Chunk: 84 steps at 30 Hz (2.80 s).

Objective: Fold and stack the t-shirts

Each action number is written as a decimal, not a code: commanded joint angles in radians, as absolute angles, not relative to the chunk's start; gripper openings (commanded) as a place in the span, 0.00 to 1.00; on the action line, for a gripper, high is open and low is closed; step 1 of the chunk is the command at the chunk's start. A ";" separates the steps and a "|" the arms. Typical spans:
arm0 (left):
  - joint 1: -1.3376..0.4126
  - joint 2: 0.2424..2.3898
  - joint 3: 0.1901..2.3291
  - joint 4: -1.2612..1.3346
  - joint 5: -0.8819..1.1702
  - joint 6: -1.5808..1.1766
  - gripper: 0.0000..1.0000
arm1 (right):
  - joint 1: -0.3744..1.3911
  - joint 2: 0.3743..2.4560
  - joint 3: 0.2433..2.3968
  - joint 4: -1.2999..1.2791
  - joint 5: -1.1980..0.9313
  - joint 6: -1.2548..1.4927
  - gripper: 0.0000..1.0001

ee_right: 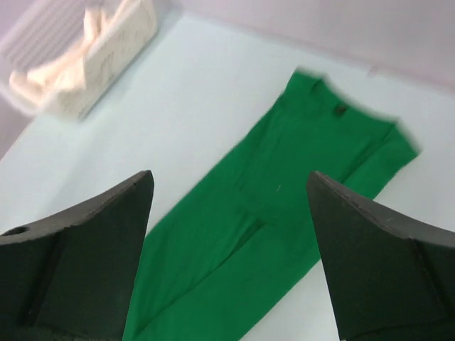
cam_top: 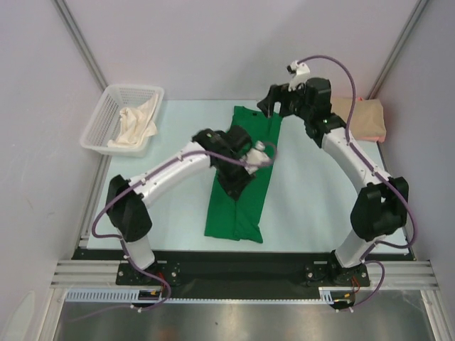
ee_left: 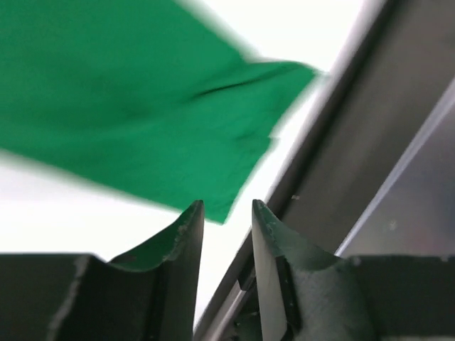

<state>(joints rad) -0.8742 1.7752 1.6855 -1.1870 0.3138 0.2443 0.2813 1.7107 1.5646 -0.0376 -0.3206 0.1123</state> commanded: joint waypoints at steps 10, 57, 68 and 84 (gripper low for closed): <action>-0.463 1.850 1.629 -1.100 0.506 0.135 0.41 | 0.176 1.778 1.279 -0.112 -0.442 0.230 0.89; -0.370 1.764 1.457 -1.075 0.420 0.155 0.39 | 0.146 2.621 2.187 -0.086 -0.357 0.259 0.12; -0.367 1.718 1.450 -1.068 0.384 0.134 0.37 | 0.152 2.504 2.133 -0.086 -0.354 0.218 0.51; -0.261 1.672 1.226 -0.962 0.520 -0.101 0.52 | 0.215 1.610 0.966 -0.229 -0.569 0.449 0.59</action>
